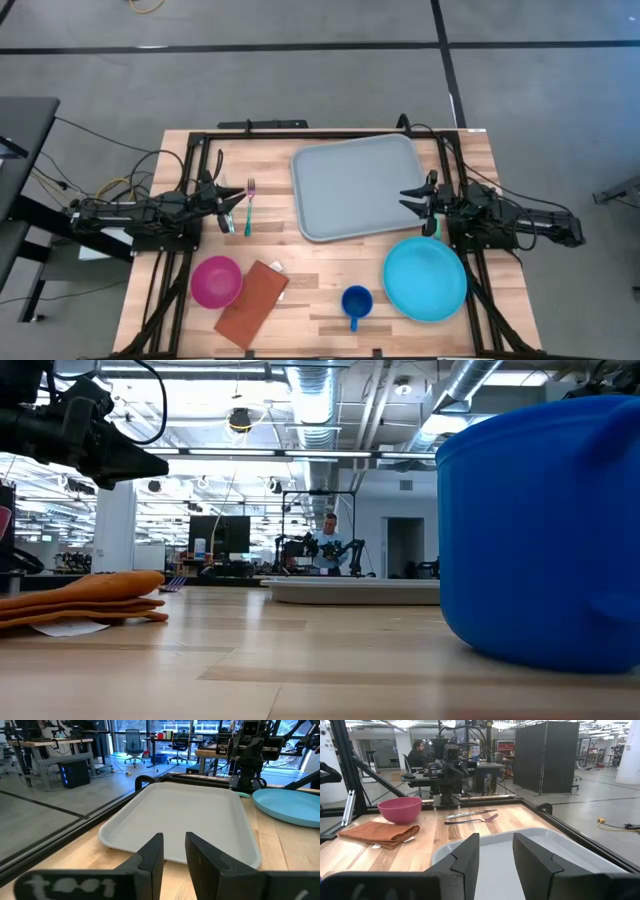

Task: Set up tray

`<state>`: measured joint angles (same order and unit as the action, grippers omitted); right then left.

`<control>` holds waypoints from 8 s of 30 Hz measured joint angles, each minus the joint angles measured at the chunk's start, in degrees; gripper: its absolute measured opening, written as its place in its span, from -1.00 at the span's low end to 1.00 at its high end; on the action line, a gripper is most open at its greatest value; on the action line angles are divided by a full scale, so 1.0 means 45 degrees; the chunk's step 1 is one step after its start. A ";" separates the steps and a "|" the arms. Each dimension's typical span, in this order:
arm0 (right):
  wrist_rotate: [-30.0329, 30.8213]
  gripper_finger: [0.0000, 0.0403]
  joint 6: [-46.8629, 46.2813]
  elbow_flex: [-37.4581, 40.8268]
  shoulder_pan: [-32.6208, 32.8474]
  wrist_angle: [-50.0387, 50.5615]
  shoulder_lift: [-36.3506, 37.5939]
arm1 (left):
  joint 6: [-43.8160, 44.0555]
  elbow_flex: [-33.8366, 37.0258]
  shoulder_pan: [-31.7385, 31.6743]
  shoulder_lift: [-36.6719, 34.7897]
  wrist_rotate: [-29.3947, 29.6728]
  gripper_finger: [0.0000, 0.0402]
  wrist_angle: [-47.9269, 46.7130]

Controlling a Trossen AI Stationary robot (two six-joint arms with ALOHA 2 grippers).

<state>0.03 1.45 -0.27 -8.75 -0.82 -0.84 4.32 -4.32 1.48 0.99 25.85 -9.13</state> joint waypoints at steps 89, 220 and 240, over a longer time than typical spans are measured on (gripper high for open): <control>0.0170 -0.44 0.0274 -0.0005 -0.0001 -0.0068 0.0000 | 0.2132 -0.0007 -0.0005 -0.0001 0.8088 -0.65 0.1620; 0.2840 -0.97 -0.2316 -2.0282 0.4455 1.8230 -1.9315 | -0.0620 -0.5163 -0.0034 0.6557 0.1442 -0.15 0.1200; 0.1967 -0.95 0.0420 -1.5187 -0.5988 1.2848 -1.8329 | 0.0228 -0.5163 -0.0039 0.6557 0.1443 -0.15 0.0670</control>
<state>8.88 3.34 -68.62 -35.70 57.00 -83.32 5.34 -27.55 1.30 30.50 32.34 -6.11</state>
